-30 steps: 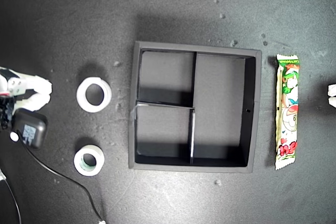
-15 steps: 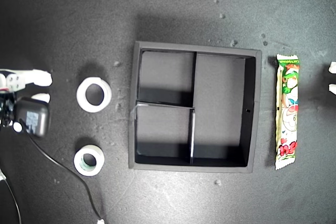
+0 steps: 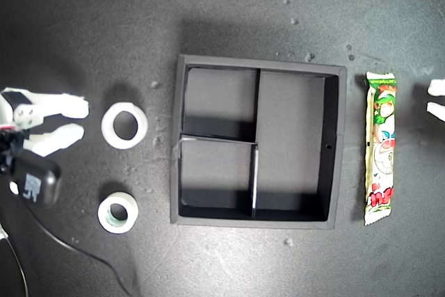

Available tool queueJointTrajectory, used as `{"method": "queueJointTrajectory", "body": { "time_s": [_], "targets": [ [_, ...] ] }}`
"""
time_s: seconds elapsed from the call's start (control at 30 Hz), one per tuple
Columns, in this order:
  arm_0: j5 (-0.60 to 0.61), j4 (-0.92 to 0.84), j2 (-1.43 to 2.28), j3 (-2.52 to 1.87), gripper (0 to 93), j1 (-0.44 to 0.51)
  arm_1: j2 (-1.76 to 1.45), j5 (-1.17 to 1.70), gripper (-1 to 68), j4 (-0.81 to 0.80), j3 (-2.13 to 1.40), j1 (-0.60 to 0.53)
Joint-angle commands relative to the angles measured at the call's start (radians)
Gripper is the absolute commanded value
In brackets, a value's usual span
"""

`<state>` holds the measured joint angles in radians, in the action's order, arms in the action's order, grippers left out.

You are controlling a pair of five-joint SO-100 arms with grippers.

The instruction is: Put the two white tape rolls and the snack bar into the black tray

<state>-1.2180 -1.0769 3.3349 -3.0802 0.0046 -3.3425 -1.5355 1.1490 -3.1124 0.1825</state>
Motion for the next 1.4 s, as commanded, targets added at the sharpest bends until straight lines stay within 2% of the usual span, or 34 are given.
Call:
{"method": "queueJointTrajectory", "body": {
  "time_s": [0.0, 0.07, 0.17, 0.23, 0.27, 0.3, 0.37, 0.4, 0.47, 0.6, 0.73, 0.87, 0.97, 1.13, 1.37],
  "targets": [
    [0.023, 0.043, 0.052, -0.058, 9.7, -0.023, -0.008, 0.204, 21.0, -0.023, -0.012, -0.006],
    [0.023, 0.057, 0.052, -0.058, 9.7, -0.026, -0.008, 0.213, 20.0, -0.018, -0.012, 0.006],
    [0.028, 0.091, 0.052, -0.058, 9.7, -0.031, -0.008, 0.233, 11.9, -0.031, -0.012, 0.032],
    [-0.02, 0.118, 0.052, -0.058, 9.8, -0.017, -0.008, 0.215, 8.3, -0.015, -0.012, 0.069],
    [-0.014, 0.152, 0.052, -0.058, 13.7, -0.002, -0.006, 0.195, 8.3, 0.005, -0.012, 0.092],
    [0.041, 0.204, 0.052, -0.058, 14.7, 0.009, -0.006, 0.189, 9.8, 0.014, -0.012, 0.11],
    [0.146, 0.319, 0.052, -0.058, 16.7, 0.031, -0.006, 0.189, 20.0, -0.008, -0.012, 0.103],
    [0.187, 0.379, 0.052, -0.058, 19.2, 0.04, -0.006, 0.213, 22.9, -0.041, -0.012, 0.1],
    [0.25, 0.488, 0.052, -0.058, 22.9, 0.052, -0.006, 0.259, 23.3, -0.114, -0.012, 0.1],
    [0.324, 0.597, 0.052, -0.032, 25.1, 0.063, -0.006, 0.288, 7.2, -0.206, -0.012, 0.164],
    [0.322, 0.486, 0.052, 0.066, 25.1, 0.037, -0.006, 0.239, 3.8, -0.175, -0.012, 0.235],
    [0.287, 0.276, 0.052, 0.179, 24.7, 0.026, -0.006, 0.241, 7.0, -0.137, -0.012, 0.259],
    [0.264, 0.153, -0.003, 0.267, 24.6, 0.029, -0.006, 0.325, 12.3, -0.238, -0.002, 0.236],
    [0.244, 0.084, -0.374, 0.477, 23.1, 0.06, -0.006, 0.497, 18.8, -0.365, 0.107, 0.167],
    [0.207, 0.012, -0.91, 0.785, 22.0, 0.135, 0.109, 0.655, 22.5, -0.287, 0.416, 0.121]
  ]
}}
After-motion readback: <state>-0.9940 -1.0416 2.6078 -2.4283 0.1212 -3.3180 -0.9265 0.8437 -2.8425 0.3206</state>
